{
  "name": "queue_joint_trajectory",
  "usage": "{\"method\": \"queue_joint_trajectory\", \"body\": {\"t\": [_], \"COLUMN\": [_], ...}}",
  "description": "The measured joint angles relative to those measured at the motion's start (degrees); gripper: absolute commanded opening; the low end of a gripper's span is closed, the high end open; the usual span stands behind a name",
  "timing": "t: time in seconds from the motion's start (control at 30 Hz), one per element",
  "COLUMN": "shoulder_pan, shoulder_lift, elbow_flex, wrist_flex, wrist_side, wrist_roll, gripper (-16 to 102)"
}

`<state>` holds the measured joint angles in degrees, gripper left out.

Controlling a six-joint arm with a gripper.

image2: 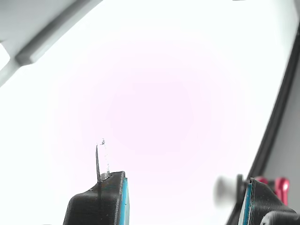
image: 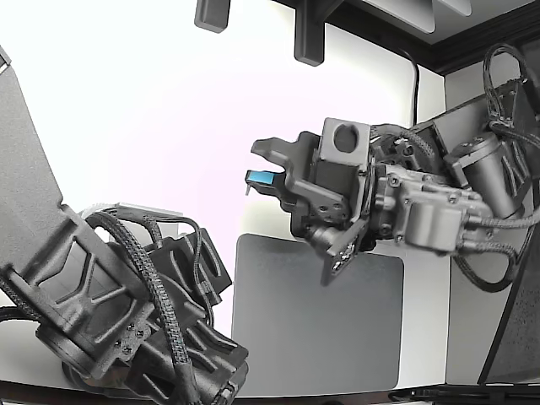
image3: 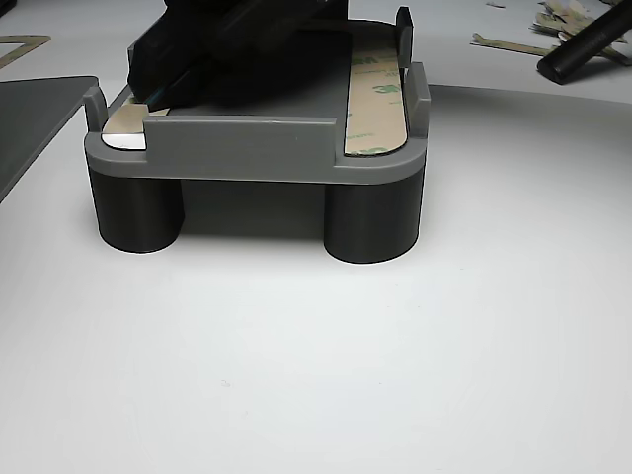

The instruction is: Peel off protective film from adhesive tape.

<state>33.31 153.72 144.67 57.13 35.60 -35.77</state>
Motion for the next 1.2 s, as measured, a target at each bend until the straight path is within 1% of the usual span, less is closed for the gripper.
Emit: {"method": "queue_joint_trajectory", "body": {"t": [0.13, 0.23, 0.4, 0.53, 0.57, 0.6, 0.63, 0.7, 0.73, 1.2], "shoulder_pan": [-7.6, -14.3, -28.3, -40.0, -42.7, -44.9, -46.8, -48.9, -49.0, -49.1], "shoulder_lift": [10.1, 14.0, 14.3, 14.3, 14.3, 14.3, 14.3, 14.3, 14.3, 14.3], "elbow_flex": [4.7, 5.4, 3.2, 3.0, 3.9, 4.9, 6.1, 7.9, 8.1, 8.1], "wrist_flex": [-6.8, -8.8, -5.2, -1.9, -1.4, -1.3, -1.3, -1.7, -1.7, -1.7], "wrist_side": [-8.8, -16.3, -30.8, -42.2, -44.7, -46.9, -48.7, -50.6, -50.8, -49.7], "wrist_roll": [2.3, 9.4, 26.4, 35.8, 37.1, 37.9, 38.1, 37.0, 36.5, 36.0], "gripper": [100, 100, 100, 100, 100, 98, 100, 100, 100, 100]}}
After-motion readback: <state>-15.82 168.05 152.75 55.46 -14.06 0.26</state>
